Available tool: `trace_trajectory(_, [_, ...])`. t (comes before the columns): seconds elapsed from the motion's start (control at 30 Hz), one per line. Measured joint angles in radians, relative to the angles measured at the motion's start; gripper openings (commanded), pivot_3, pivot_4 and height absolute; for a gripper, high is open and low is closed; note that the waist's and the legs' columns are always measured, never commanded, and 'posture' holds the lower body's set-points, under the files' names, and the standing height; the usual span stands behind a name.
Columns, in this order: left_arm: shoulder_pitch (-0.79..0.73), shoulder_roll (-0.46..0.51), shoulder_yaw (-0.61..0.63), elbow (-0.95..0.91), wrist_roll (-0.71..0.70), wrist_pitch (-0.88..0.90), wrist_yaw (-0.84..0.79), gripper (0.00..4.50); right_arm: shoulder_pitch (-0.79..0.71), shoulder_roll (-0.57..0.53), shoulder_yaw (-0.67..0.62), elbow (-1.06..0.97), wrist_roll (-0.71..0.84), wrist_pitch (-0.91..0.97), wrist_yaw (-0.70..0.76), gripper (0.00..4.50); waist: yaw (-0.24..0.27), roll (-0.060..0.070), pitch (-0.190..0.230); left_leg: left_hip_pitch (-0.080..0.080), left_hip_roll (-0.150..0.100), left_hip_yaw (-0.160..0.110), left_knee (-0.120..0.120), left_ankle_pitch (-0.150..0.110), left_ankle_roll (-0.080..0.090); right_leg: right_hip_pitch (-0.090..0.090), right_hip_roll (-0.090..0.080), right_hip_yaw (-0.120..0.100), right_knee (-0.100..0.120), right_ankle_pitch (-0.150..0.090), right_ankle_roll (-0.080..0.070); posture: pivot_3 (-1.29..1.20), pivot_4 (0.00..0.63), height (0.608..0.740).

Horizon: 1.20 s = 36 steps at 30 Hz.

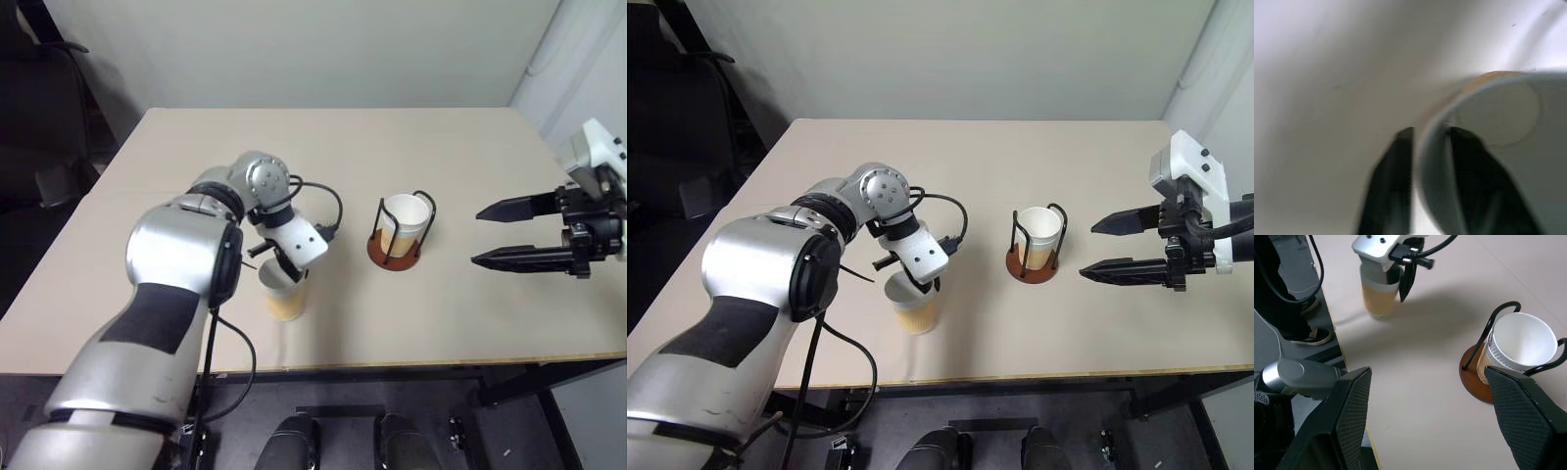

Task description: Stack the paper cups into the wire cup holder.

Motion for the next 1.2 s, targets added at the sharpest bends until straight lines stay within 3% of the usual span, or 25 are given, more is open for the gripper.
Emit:
trace_trajectory(0.6, [-0.05,-0.006,-0.124,-0.296,-0.383,0.4,0.005,0.02,-0.078,-0.006,0.087,0.134,-0.091,-0.077,0.065,3.76,0.001,-0.001,0.001,0.0,0.0,0.001,0.0,-0.003,0.0,0.0,0.001,-0.002,-0.001,-0.001,0.002,0.0,0.15,0.74])
trace_trajectory(0.73, [-0.094,-0.01,-0.128,-0.335,-0.419,0.489,0.079,0.02,-0.096,-0.01,0.111,0.166,-0.126,-0.094,0.082,3.76,0.003,-0.002,0.001,0.002,0.0,0.002,-0.002,-0.005,0.001,0.001,0.002,-0.003,-0.001,-0.003,0.001,0.0,0.15,0.74])
trace_trajectory(0.97, [-0.146,-0.064,-0.121,-0.34,-0.474,0.616,0.372,0.02,-0.096,-0.012,0.116,0.188,-0.158,-0.108,0.102,3.76,0.009,-0.001,0.002,0.002,0.001,0.001,-0.001,-0.006,0.0,0.002,-0.001,0.0,-0.003,-0.004,0.002,0.0,0.15,0.74])
trace_trajectory(1.2, [-0.173,-0.104,-0.084,-0.339,-0.572,0.738,0.409,0.02,-0.093,-0.027,0.116,0.21,-0.178,-0.112,0.124,3.76,0.012,-0.002,0.003,0.002,0.0,0.003,-0.001,-0.006,-0.001,0.002,0.001,-0.002,-0.002,-0.005,0.003,0.0,0.15,0.74])
